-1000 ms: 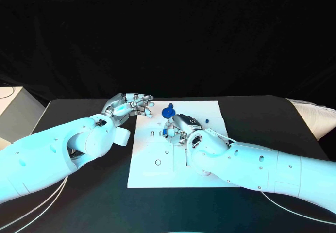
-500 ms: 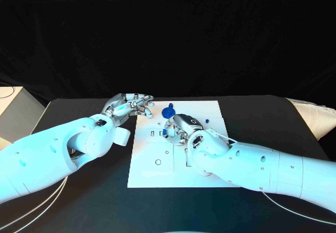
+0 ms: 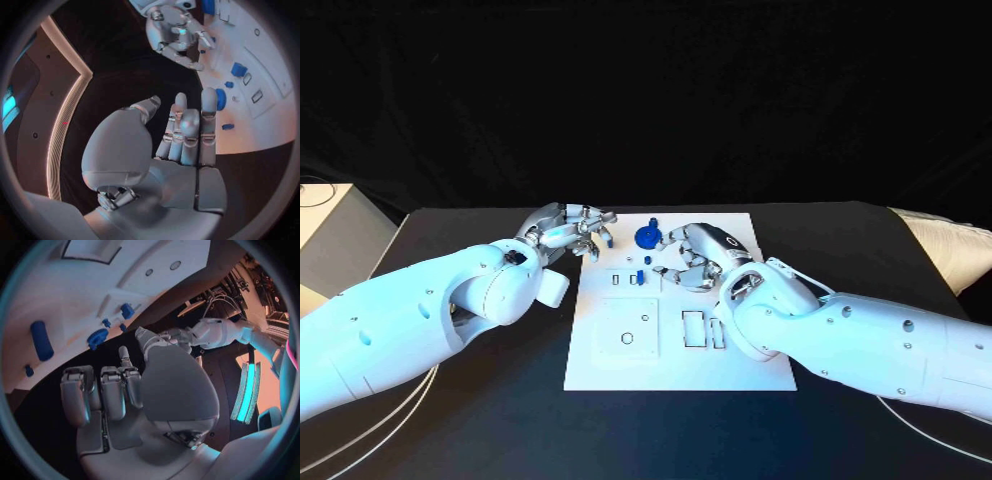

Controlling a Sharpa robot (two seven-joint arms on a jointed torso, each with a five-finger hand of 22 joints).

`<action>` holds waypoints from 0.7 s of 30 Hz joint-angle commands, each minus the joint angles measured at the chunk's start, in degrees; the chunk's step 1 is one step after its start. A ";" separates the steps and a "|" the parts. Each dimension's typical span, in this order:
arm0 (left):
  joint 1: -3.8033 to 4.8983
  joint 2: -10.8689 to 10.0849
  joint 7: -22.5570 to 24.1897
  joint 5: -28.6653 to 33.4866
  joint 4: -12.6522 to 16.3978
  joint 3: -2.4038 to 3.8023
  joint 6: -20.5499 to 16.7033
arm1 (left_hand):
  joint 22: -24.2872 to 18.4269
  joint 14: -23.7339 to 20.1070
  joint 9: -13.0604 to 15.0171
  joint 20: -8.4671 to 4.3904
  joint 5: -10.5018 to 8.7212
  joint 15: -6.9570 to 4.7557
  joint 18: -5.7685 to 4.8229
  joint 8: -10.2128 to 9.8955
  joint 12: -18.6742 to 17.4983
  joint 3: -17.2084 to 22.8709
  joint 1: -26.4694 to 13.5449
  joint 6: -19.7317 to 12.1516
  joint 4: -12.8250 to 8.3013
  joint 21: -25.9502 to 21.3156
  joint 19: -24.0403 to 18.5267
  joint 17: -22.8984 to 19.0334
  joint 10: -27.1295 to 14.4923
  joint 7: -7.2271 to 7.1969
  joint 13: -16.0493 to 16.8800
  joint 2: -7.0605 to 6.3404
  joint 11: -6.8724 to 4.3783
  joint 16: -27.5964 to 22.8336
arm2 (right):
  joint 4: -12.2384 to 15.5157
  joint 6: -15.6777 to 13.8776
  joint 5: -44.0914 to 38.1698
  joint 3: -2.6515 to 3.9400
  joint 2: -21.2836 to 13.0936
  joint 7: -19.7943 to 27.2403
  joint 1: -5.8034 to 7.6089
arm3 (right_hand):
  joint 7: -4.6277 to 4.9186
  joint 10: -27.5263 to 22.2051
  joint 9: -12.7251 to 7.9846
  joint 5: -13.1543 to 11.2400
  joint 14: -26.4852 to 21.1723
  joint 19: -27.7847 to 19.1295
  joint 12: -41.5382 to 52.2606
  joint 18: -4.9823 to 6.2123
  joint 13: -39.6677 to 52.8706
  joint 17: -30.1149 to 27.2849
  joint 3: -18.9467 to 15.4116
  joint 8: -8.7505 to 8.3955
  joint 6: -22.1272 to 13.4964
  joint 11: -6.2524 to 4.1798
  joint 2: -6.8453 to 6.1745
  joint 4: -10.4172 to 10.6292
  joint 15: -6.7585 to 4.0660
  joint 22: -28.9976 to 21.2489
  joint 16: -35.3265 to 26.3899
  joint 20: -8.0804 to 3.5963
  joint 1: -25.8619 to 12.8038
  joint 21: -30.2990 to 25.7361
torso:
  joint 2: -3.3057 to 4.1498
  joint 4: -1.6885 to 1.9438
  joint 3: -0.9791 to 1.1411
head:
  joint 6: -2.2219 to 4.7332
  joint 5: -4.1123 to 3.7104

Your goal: Assemble the parts on the task board

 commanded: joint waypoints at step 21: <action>7.92 9.40 -33.70 -31.43 -10.40 -3.82 21.57 | 26.44 10.15 8.24 -1.07 -0.48 -1.18 -4.87 9.30 24.95 4.31 -5.79 -3.57 6.83 17.98 12.84 17.93 6.28 -1.39 22.40 -0.89 -1.49 15.16 | 1.50 5.13 21.44 1.04 -11.30 7.78 6.07 | -0.59 2.86 1.20 1.77 5.95 5.07 0.07 -0.26 11.97 14.63 1.49 1.93 1.65 -0.52 -0.62 0.64 -0.47 13.40 0.09 -0.30 -0.52 0.14 | -3.47 0.26 1.30 | -1.20 0.79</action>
